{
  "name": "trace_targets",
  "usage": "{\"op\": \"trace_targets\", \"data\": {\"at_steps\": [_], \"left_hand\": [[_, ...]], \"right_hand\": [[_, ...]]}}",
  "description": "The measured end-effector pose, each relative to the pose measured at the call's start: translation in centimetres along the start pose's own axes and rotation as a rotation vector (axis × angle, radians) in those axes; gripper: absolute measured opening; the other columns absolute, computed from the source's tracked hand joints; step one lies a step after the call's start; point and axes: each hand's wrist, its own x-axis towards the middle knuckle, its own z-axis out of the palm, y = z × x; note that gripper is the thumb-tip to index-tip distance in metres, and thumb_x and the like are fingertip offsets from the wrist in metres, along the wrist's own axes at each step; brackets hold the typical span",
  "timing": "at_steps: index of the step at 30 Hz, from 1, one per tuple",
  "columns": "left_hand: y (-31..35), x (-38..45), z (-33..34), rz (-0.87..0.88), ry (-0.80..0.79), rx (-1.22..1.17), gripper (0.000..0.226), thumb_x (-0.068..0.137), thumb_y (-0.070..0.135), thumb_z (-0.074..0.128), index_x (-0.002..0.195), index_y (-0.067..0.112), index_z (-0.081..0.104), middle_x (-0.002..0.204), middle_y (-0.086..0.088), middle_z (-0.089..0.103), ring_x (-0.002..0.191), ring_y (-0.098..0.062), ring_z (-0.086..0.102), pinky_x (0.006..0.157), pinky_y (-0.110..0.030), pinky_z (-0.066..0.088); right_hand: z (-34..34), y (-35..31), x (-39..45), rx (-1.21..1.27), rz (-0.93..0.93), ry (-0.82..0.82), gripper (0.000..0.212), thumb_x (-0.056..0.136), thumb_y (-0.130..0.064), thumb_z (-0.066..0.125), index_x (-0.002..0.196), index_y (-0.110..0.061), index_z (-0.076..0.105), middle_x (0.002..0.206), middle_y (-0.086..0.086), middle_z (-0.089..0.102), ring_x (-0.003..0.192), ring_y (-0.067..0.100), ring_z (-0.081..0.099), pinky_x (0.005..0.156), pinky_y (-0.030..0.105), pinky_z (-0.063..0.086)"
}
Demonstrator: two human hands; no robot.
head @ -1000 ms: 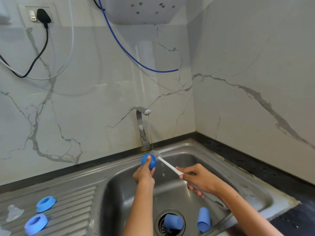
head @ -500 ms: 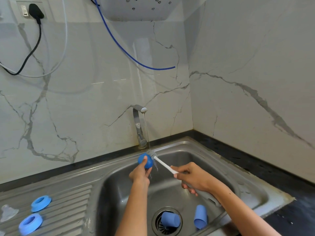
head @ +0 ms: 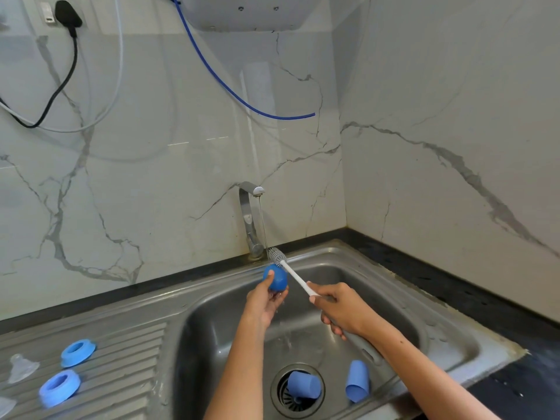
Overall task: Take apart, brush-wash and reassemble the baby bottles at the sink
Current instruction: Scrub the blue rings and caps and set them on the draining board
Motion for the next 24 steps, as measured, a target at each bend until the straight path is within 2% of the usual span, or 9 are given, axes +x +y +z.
{"op": "trace_targets", "data": {"at_steps": [2, 5, 6, 11, 15, 18, 21, 23, 24], "left_hand": [[-0.1, 0.4, -0.3, 0.005, 0.044, -0.084, 0.042, 0.093, 0.017, 0.059, 0.128, 0.0, 0.045, 0.1, -0.02, 0.055, 0.085, -0.026, 0.058, 0.069, -0.031, 0.052], [0.2, 0.9, -0.8, 0.051, 0.13, -0.202, 0.049, 0.093, 0.022, 0.06, 0.132, -0.002, 0.044, 0.092, -0.018, 0.056, 0.075, -0.022, 0.056, 0.057, -0.024, 0.053], [0.5, 1.0, -0.9, 0.065, 0.146, -0.233, 0.05, 0.093, 0.023, 0.059, 0.134, -0.001, 0.043, 0.091, -0.017, 0.054, 0.074, -0.021, 0.054, 0.057, -0.023, 0.053], [1.0, 1.6, -1.7, 0.058, 0.136, -0.264, 0.048, 0.094, 0.027, 0.058, 0.135, 0.007, 0.042, 0.093, -0.013, 0.051, 0.076, -0.019, 0.05, 0.07, -0.027, 0.046], [1.3, 1.9, -2.0, 0.037, 0.099, -0.276, 0.055, 0.09, 0.028, 0.062, 0.136, 0.006, 0.042, 0.099, -0.017, 0.054, 0.09, -0.027, 0.056, 0.094, -0.038, 0.046], [1.4, 1.4, -1.4, -0.016, 0.053, -0.208, 0.043, 0.089, 0.023, 0.065, 0.124, 0.007, 0.047, 0.097, -0.018, 0.052, 0.085, -0.028, 0.056, 0.086, -0.044, 0.05], [1.0, 1.2, -1.0, -0.064, 0.039, -0.147, 0.036, 0.088, 0.018, 0.066, 0.118, 0.006, 0.048, 0.108, -0.02, 0.049, 0.091, -0.031, 0.055, 0.087, -0.045, 0.051], [0.8, 1.6, -0.8, -0.05, 0.056, -0.12, 0.036, 0.088, 0.015, 0.066, 0.118, 0.005, 0.049, 0.117, -0.022, 0.047, 0.096, -0.034, 0.055, 0.091, -0.047, 0.05], [0.6, 1.7, -0.7, -0.04, 0.071, -0.106, 0.035, 0.089, 0.016, 0.066, 0.117, 0.004, 0.048, 0.113, -0.022, 0.049, 0.091, -0.032, 0.057, 0.09, -0.047, 0.051]], "right_hand": [[-0.2, -0.1, -0.1, 0.036, 0.01, -0.031, 0.043, 0.1, -0.025, 0.05, 0.142, -0.029, 0.045, 0.053, -0.004, 0.048, 0.037, 0.007, 0.04, 0.039, 0.022, 0.039], [-0.6, -0.3, -0.3, 0.063, -0.003, -0.054, 0.041, 0.1, -0.024, 0.05, 0.14, -0.028, 0.047, 0.053, -0.002, 0.048, 0.036, 0.007, 0.039, 0.036, 0.021, 0.037], [-0.7, -0.3, -0.4, 0.062, -0.006, -0.055, 0.041, 0.1, -0.024, 0.05, 0.14, -0.028, 0.048, 0.053, -0.002, 0.048, 0.036, 0.007, 0.039, 0.036, 0.021, 0.037], [-1.6, -0.6, -0.8, 0.024, -0.012, -0.156, 0.04, 0.1, -0.023, 0.051, 0.139, -0.031, 0.048, 0.056, 0.0, 0.048, 0.038, 0.007, 0.04, 0.037, 0.02, 0.038], [-2.6, -0.3, -0.6, 0.002, 0.004, -0.253, 0.04, 0.098, -0.024, 0.054, 0.137, -0.032, 0.051, 0.056, 0.0, 0.051, 0.037, 0.008, 0.041, 0.037, 0.02, 0.039], [-2.0, 0.1, -0.3, -0.041, 0.013, -0.27, 0.041, 0.098, -0.025, 0.054, 0.138, -0.033, 0.052, 0.055, 0.0, 0.05, 0.036, 0.008, 0.04, 0.036, 0.021, 0.037], [-1.6, 0.3, -0.8, -0.223, -0.042, -0.204, 0.042, 0.098, -0.026, 0.052, 0.138, -0.037, 0.051, 0.059, -0.001, 0.051, 0.039, 0.009, 0.041, 0.04, 0.022, 0.039], [-1.5, 0.3, -0.9, -0.598, -0.1, -0.122, 0.043, 0.099, -0.029, 0.048, 0.141, -0.04, 0.046, 0.075, 0.0, 0.061, 0.057, 0.015, 0.054, 0.054, 0.026, 0.044], [-1.3, 0.4, -0.9, -0.81, -0.121, -0.07, 0.044, 0.1, -0.03, 0.045, 0.143, -0.041, 0.041, 0.088, 0.002, 0.064, 0.071, 0.019, 0.058, 0.062, 0.029, 0.043]]}}
